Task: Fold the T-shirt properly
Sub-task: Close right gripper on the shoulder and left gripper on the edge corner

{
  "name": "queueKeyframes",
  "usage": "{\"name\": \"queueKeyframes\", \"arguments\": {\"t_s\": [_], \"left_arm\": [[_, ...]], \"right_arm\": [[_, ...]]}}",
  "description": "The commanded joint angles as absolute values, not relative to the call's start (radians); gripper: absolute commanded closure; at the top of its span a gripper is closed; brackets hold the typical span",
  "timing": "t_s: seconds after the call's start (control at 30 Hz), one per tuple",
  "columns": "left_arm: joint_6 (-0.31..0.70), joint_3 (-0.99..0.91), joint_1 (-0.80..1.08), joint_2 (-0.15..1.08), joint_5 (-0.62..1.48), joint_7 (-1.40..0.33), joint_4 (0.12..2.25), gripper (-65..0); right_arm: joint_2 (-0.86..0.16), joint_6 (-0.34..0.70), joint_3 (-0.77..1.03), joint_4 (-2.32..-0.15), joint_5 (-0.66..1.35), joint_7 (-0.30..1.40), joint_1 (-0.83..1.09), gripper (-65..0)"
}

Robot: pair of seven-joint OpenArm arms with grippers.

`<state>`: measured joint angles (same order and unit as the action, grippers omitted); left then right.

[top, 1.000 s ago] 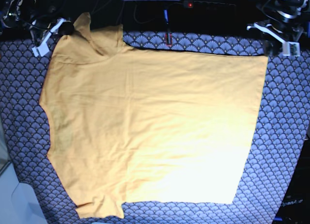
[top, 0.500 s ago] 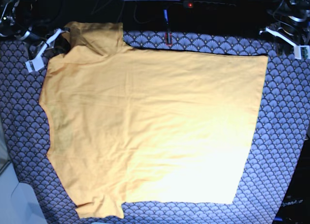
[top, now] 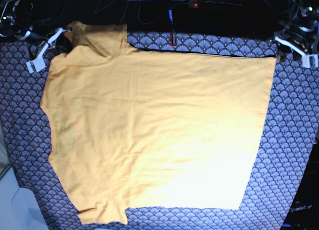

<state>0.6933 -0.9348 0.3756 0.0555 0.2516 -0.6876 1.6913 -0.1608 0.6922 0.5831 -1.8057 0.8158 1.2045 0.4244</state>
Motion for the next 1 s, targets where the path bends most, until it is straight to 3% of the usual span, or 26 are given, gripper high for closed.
{"name": "queueKeyframes", "arguments": {"t_s": [0.0,0.3,0.97], "left_arm": [[0.698,-0.94,0.363,0.067,0.265,-0.673,1.678,-32.1],[0.698,-0.934,0.254,0.068,0.148,-0.682,1.577,-32.1],[0.698,-0.901,0.26,0.035,0.153,-0.684,1.514,-32.0]], "right_arm": [[-0.171,0.698,0.587,-1.821,0.834,1.193,0.424,0.0],[-0.171,0.698,0.584,-1.821,0.834,1.198,0.423,0.0],[-0.171,0.698,0.584,-1.821,0.834,1.199,0.421,0.0]]}}
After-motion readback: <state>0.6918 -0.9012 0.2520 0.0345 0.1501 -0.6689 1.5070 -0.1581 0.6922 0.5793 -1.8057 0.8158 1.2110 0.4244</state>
